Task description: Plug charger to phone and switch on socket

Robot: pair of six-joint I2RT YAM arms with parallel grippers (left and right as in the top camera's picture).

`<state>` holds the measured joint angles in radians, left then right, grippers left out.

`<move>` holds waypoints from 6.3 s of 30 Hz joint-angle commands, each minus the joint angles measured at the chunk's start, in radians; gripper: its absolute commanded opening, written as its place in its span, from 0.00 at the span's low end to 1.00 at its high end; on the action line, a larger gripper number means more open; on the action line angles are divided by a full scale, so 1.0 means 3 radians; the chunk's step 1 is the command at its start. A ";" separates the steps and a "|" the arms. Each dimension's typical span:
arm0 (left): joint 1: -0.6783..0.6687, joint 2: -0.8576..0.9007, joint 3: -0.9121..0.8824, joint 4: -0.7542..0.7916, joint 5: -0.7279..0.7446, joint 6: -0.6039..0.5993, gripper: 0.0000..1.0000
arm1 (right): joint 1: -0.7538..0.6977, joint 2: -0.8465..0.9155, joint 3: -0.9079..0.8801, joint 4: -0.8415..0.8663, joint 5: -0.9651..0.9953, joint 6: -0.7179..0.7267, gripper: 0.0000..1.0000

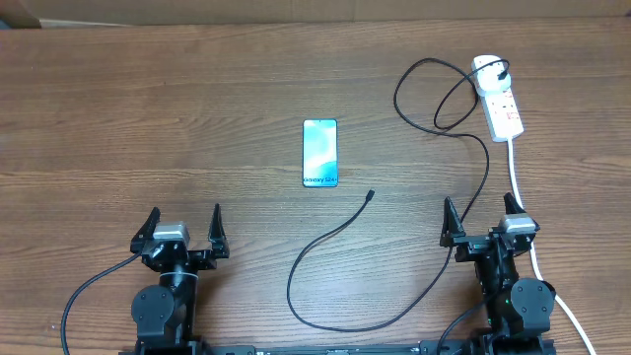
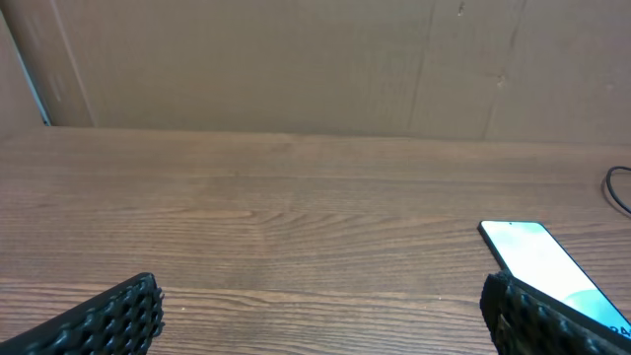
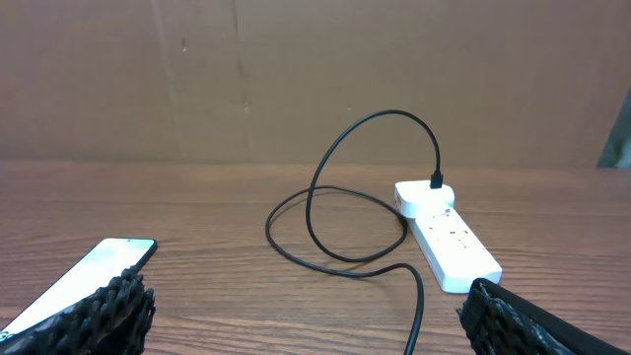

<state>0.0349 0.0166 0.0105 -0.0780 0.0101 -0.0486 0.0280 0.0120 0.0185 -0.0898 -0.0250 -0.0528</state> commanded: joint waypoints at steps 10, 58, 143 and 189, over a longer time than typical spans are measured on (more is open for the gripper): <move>0.0019 -0.0039 -0.0019 0.0003 -0.0046 0.0065 1.00 | 0.0018 -0.0031 -0.0034 0.0018 0.0029 -0.0014 1.00; 0.0019 -0.0039 -0.0019 0.0003 -0.0046 0.0065 0.99 | 0.0018 -0.0031 -0.0034 0.0018 0.0029 -0.0014 1.00; 0.0019 -0.0039 -0.0019 0.0003 -0.0046 0.0065 1.00 | 0.0018 -0.0031 -0.0034 0.0018 0.0029 -0.0014 1.00; 0.0013 -0.0039 -0.0019 0.0015 0.0177 -0.2420 1.00 | 0.0018 -0.0031 -0.0034 0.0018 0.0029 -0.0014 1.00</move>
<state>0.0349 0.0166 0.0101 -0.0746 0.0444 -0.6300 0.0280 0.0120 0.0185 -0.0898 -0.0246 -0.0525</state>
